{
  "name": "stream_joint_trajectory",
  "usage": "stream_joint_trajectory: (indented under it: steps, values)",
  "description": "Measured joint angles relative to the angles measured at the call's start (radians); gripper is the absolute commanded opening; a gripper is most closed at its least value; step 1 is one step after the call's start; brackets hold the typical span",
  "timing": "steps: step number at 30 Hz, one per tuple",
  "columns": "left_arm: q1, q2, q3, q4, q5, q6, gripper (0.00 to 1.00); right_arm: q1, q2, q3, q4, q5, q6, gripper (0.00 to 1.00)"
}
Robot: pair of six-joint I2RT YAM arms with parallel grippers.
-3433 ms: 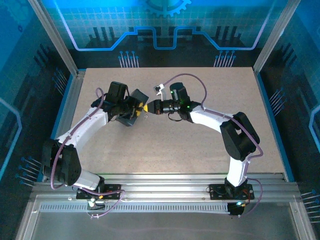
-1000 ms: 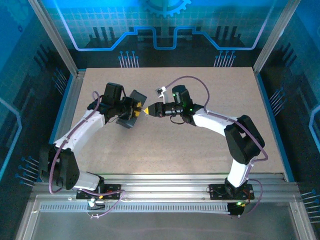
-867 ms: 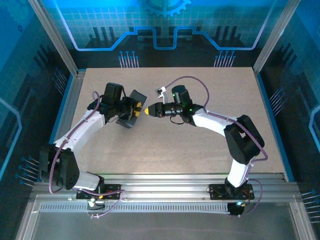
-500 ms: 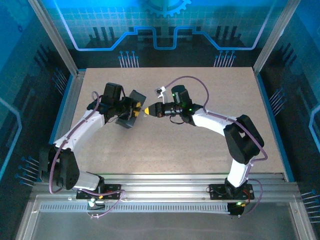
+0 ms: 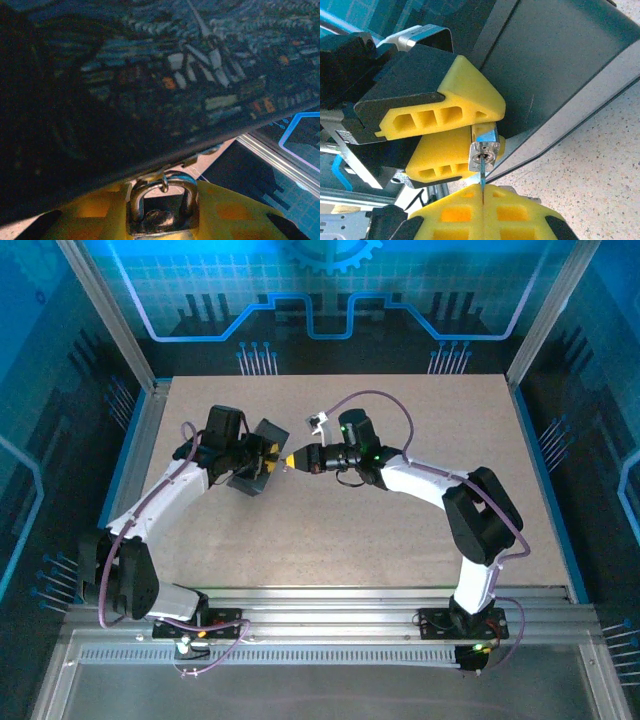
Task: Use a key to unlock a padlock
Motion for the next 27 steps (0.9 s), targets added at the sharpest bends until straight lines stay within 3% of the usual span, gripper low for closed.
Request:
stream_joint_trajectory:
  steps: [14, 27]
  values:
    - [0.002, 0.0, 0.0, -0.05, -0.002, 0.047, 0.0, 0.04, -0.009, 0.077, -0.217, 0.086, -0.236, 0.0]
    - [0.006, 0.0, 0.008, -0.057, -0.021, 0.048, 0.0, 0.04, 0.01, 0.067, -0.088, 0.003, -0.051, 0.0]
